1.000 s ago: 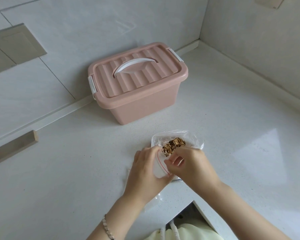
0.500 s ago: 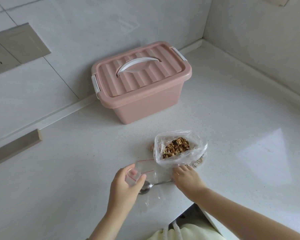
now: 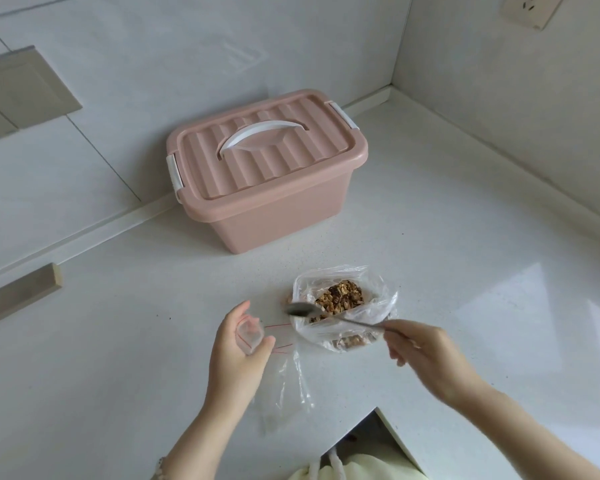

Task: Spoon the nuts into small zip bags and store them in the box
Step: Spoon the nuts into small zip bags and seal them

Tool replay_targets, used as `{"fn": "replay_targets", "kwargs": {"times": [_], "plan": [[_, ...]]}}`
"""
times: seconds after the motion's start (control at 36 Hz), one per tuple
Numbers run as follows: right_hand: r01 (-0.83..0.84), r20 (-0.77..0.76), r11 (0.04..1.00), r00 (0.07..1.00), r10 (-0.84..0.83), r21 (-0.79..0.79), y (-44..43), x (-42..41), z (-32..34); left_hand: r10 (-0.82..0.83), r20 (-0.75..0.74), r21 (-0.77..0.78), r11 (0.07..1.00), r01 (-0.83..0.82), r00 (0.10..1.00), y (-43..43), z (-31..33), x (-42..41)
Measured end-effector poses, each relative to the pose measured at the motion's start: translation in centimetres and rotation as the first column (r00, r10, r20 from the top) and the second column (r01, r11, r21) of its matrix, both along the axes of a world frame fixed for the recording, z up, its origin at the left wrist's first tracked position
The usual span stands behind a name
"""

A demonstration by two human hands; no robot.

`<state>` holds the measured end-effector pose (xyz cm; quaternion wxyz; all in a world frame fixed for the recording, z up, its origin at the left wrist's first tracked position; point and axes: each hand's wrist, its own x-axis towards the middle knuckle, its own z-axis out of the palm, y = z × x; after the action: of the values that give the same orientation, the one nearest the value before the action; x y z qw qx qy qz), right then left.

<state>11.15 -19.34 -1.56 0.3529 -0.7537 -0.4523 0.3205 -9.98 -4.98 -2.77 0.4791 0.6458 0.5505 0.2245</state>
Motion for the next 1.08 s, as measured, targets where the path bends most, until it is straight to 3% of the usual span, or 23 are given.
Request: {"fn": "replay_targets", "kwargs": {"times": [0.11,0.19,0.28,0.39,0.58,0.69,0.83,0.97,1.08], "plan": [[0.247,-0.349,0.961,0.918,-0.191,0.122,-0.1,2.0,2.3,-0.035,0.021,-0.04,0.999,0.036,0.999,-0.2,-0.2,2.1],[0.377,-0.406,0.908,0.87,-0.28,0.181,0.3,3.3,3.1,-0.065,0.017,-0.036,0.997,0.065,0.998,-0.3,-0.9,3.6],[0.465,-0.383,0.861,0.848,-0.367,0.205,1.2,4.0,3.0,-0.114,-0.048,-0.005,0.993,0.114,0.992,-0.4,-1.7,4.8],[0.512,-0.21,0.841,0.854,-0.476,0.175,2.8,4.1,1.9,-0.12,-0.165,0.059,0.99,0.131,0.979,-0.2,-2.6,5.8],[0.35,0.116,0.934,0.927,-0.355,0.068,3.7,2.9,0.1,-0.217,-0.203,0.028,0.973,0.227,0.955,1.0,-4.3,7.2],[0.339,0.095,0.94,0.935,-0.341,0.036,3.4,2.3,-0.9,-0.324,-0.196,-0.025,0.945,0.326,0.925,1.9,-5.2,7.8],[0.41,-0.059,0.911,0.911,-0.407,0.04,3.2,1.5,-2.3,-0.372,-0.263,-0.091,0.928,0.361,0.89,2.7,-6.3,8.6],[0.542,-0.316,0.838,0.786,-0.531,-0.061,2.8,1.7,-3.4,-0.383,-0.311,-0.051,0.921,0.387,0.87,2.0,-6.6,8.6],[0.558,-0.42,0.825,0.731,-0.538,-0.087,1.9,1.4,-4.2,-0.413,-0.335,-0.022,0.902,0.431,0.847,1.0,-6.5,8.0]]}}
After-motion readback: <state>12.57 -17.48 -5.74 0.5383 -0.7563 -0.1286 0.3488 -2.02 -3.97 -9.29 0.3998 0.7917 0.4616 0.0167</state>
